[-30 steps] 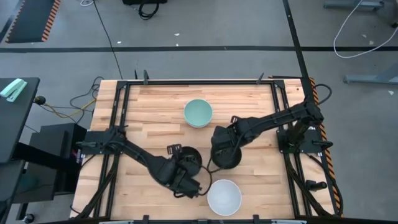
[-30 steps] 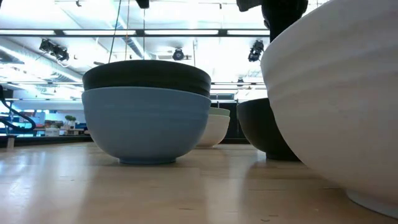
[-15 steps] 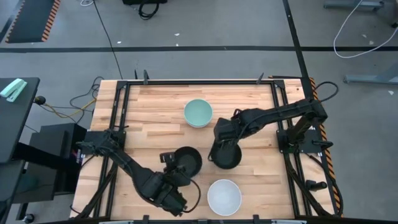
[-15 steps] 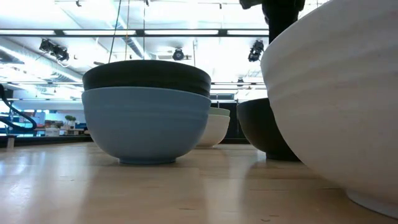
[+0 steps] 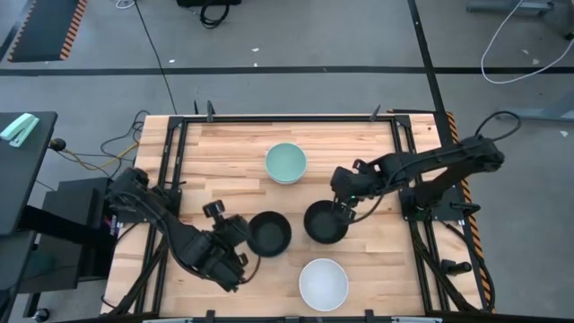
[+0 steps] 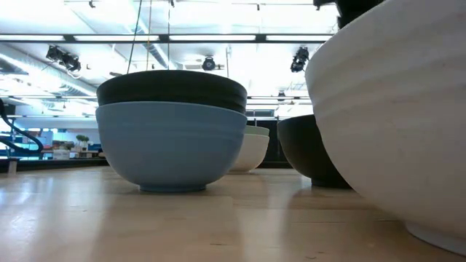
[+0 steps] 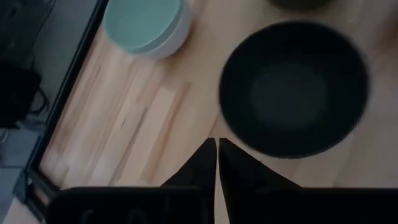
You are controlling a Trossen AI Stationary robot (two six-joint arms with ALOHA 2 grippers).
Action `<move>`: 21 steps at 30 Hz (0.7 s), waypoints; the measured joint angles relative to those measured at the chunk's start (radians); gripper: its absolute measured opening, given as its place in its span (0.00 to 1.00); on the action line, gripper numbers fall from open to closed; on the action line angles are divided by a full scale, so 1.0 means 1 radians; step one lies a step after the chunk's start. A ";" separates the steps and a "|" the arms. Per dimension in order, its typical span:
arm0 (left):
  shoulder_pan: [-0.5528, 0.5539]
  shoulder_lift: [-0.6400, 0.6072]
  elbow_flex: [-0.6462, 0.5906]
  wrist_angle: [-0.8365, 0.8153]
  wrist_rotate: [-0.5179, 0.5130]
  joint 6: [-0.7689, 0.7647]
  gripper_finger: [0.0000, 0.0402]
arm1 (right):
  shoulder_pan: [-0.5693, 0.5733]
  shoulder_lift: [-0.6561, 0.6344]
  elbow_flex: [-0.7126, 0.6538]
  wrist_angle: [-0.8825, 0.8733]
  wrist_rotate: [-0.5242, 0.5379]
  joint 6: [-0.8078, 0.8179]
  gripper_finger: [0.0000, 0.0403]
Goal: Nest bowls inside each other
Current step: Stack the right black bowl on top of the white bowl
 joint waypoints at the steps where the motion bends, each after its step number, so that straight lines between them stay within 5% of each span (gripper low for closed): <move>1: 0.003 -0.014 -0.025 -0.001 -0.001 -0.019 0.06 | 0.000 -0.017 -0.027 0.003 -0.002 0.009 0.17; 21: 0.018 -0.272 -0.608 0.330 -0.017 -0.159 0.05 | -0.017 -0.082 -0.233 0.139 -0.050 0.079 0.17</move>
